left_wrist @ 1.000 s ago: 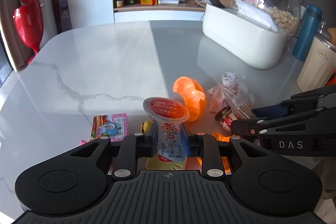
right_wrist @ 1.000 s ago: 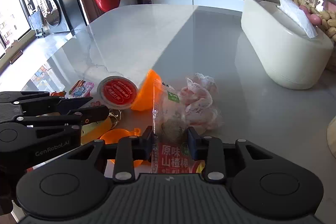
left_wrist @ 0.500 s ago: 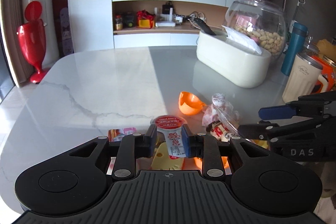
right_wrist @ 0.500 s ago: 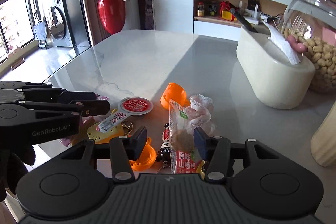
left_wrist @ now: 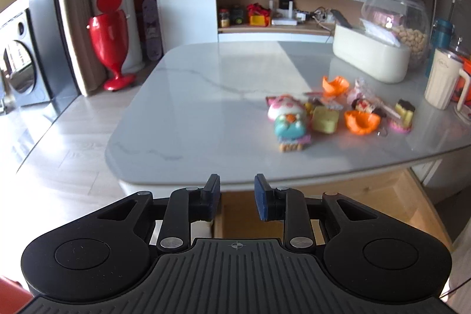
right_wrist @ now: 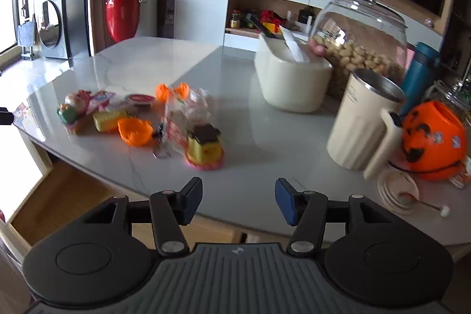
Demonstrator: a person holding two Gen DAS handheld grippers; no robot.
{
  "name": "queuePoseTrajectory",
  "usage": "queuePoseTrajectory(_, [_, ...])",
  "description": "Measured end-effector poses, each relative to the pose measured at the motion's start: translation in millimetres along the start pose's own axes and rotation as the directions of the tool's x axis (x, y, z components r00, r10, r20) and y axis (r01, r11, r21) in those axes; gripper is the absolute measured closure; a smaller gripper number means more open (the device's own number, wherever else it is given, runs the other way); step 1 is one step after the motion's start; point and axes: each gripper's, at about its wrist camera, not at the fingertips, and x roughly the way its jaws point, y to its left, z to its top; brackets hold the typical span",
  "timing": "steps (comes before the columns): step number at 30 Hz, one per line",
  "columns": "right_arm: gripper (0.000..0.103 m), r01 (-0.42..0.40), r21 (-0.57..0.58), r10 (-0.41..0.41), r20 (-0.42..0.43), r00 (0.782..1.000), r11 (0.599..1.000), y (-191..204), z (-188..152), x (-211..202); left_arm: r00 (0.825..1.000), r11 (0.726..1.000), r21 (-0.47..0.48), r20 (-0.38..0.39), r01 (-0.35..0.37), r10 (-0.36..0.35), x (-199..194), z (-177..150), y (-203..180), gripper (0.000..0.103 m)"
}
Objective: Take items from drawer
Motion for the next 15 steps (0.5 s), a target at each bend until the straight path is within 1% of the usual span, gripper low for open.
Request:
queuePoseTrajectory(1, [0.048,0.016,-0.003,-0.016,-0.007,1.0,1.0,-5.1,-12.7,-6.2,1.0,1.0,-0.001,-0.017,-0.014,0.014,-3.4,-9.2,5.0,0.075])
queuePoseTrajectory(3, [0.043,0.054,0.001,-0.054,-0.024,0.998,0.999,-14.7,-35.8,-16.2,0.998,0.999,-0.022,-0.052,-0.038,0.036,-11.0,-27.3,13.7,0.075])
queuePoseTrajectory(5, [0.038,0.059,0.017,-0.059,-0.041,0.997,0.998,-20.9,-56.8,-24.8,0.996,0.998,-0.051,-0.086,-0.037,0.033,-18.3,-44.0,17.7,0.075])
queuePoseTrajectory(6, [0.038,0.047,0.023,-0.045,-0.059,0.997,0.999,-21.9,-65.1,-27.7,0.995,0.998,-0.062,-0.098,-0.031,0.025,-22.8,-51.6,17.2,0.075])
queuePoseTrajectory(8, [0.038,-0.005,0.05,0.01,-0.091,0.996,0.999,-20.8,-80.1,-35.2,0.991,0.998,-0.07,-0.132,-0.005,-0.004,-32.4,-67.2,10.9,0.075])
queuePoseTrajectory(9, [0.038,-0.042,0.066,0.049,-0.099,0.994,0.997,-18.2,-86.6,-39.4,0.988,0.997,-0.07,-0.153,0.017,-0.027,-36.8,-74.6,5.7,0.075])
queuePoseTrajectory(10, [0.038,-0.096,0.081,0.105,-0.109,0.988,0.992,-13.5,-93.5,-44.1,0.983,0.997,-0.068,-0.175,0.044,-0.056,-41.4,-82.0,-0.4,0.075])
queuePoseTrajectory(12, [0.038,-0.223,0.11,0.237,-0.137,0.962,0.969,-1.5,-103.6,-48.9,0.965,0.992,-0.06,-0.23,0.114,-0.125,-46.6,-95.4,-15.3,0.075])
queuePoseTrajectory(13, [0.038,-0.301,0.134,0.321,-0.16,0.934,0.944,7.6,-108.5,-48.8,0.952,0.987,-0.059,-0.261,0.149,-0.16,-46.3,-100.9,-22.5,0.075])
queuePoseTrajectory(14, [0.038,-0.365,0.144,0.387,-0.187,0.903,0.92,17.3,-112.8,-46.3,0.937,0.981,-0.063,-0.289,0.185,-0.195,-45.7,-105.8,-30.2,0.075])
queuePoseTrajectory(15, [0.038,-0.407,0.144,0.43,-0.215,0.877,0.902,28.0,-116.1,-41.9,0.927,0.975,-0.066,-0.303,0.211,-0.221,-43.2,-108.9,-36.9,0.075])
